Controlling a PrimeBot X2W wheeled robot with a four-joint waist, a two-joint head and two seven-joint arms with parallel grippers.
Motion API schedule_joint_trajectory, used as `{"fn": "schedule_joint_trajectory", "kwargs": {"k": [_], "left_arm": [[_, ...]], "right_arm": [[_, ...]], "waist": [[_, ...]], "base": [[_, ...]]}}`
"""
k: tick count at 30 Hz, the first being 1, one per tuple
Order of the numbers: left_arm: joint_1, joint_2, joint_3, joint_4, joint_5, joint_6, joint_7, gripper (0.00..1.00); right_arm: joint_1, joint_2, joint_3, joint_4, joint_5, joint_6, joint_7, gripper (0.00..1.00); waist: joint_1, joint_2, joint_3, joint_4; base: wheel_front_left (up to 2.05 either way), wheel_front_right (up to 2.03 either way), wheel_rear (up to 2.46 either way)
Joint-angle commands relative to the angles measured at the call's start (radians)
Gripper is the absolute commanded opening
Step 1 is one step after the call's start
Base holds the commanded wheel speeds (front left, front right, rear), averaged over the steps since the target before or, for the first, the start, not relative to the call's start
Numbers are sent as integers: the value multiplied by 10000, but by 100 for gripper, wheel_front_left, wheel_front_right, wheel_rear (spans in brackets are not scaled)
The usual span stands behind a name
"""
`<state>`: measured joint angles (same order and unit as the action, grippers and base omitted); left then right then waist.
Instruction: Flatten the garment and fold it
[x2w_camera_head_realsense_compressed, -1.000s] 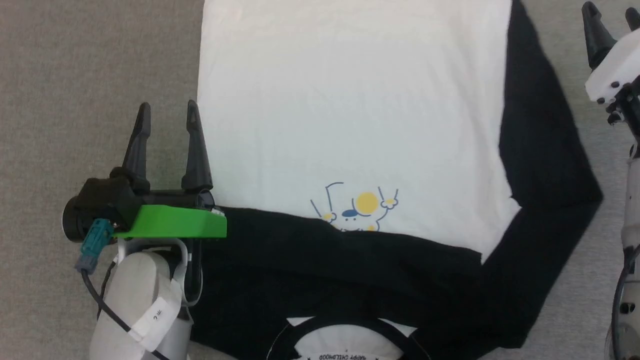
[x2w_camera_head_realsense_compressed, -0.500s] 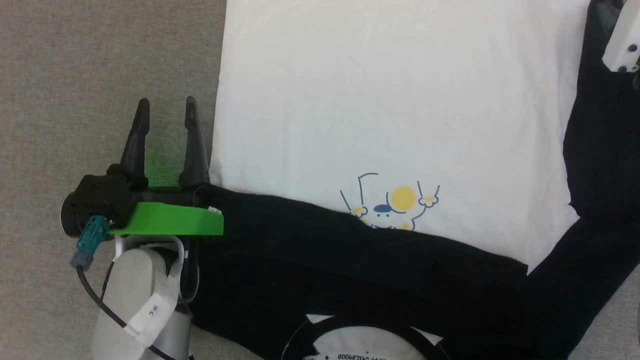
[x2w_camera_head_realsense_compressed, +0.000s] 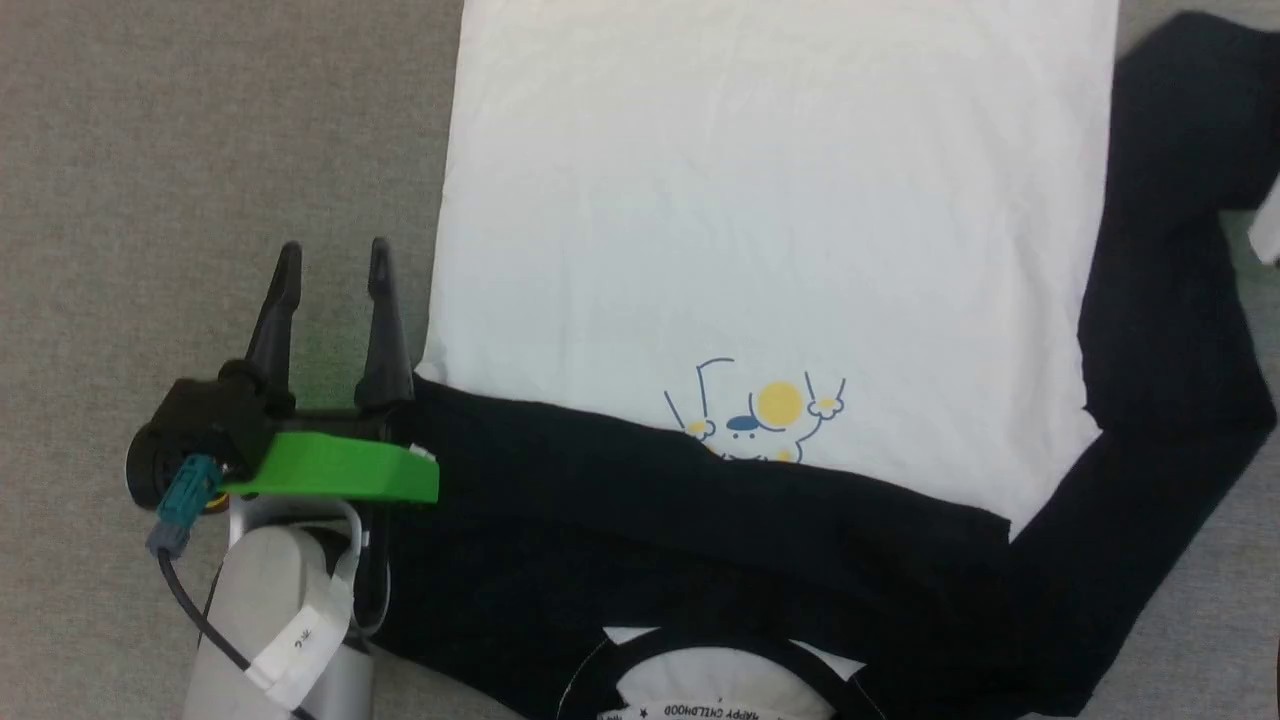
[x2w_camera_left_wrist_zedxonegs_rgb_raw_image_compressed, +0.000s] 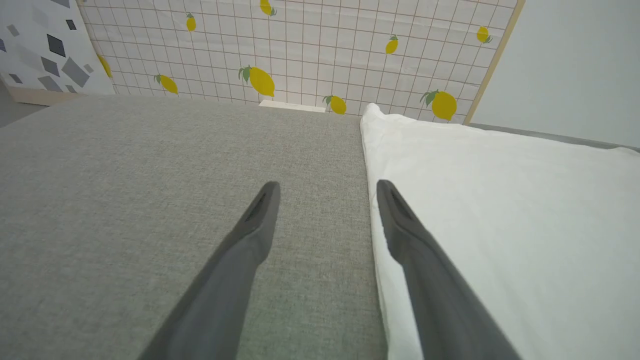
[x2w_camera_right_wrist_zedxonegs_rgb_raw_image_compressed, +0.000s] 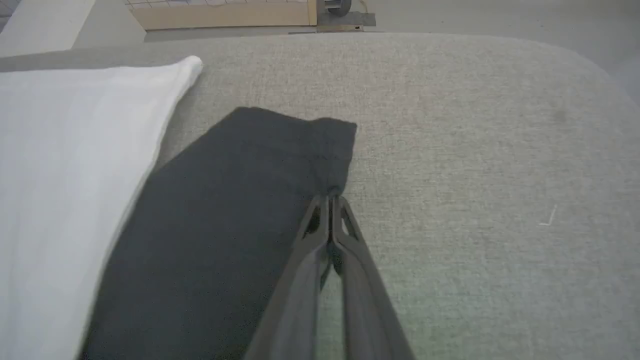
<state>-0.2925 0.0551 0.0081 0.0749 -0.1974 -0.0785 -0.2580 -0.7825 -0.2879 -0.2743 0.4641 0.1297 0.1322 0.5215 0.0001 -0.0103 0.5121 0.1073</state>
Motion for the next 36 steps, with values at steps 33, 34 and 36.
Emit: {"fn": "schedule_joint_trajectory", "kwargs": {"k": [33, 34, 36], "left_arm": [[2351, -26, 596, 329, 516, -274, -38, 100], [2344, -27, 590, 321, 521, -278, -38, 100], [2323, -27, 578, 330, 530, -285, -38, 100]], "right_arm": [[6685, 1696, 1862, -10246, 373, -15, 1143, 0], [6696, 1740, 2444, -10278, 326, -15, 1192, 0], [6587, 1745, 3552, -10168, 189, -15, 1189, 0]], "waist": [[-1, 103, -3595, -1407], [-1, 103, -3583, -1400], [-1, 103, -3551, -1378]], "base": [[0, 0, 0], [0, 0, 0], [0, 0, 0]]}}
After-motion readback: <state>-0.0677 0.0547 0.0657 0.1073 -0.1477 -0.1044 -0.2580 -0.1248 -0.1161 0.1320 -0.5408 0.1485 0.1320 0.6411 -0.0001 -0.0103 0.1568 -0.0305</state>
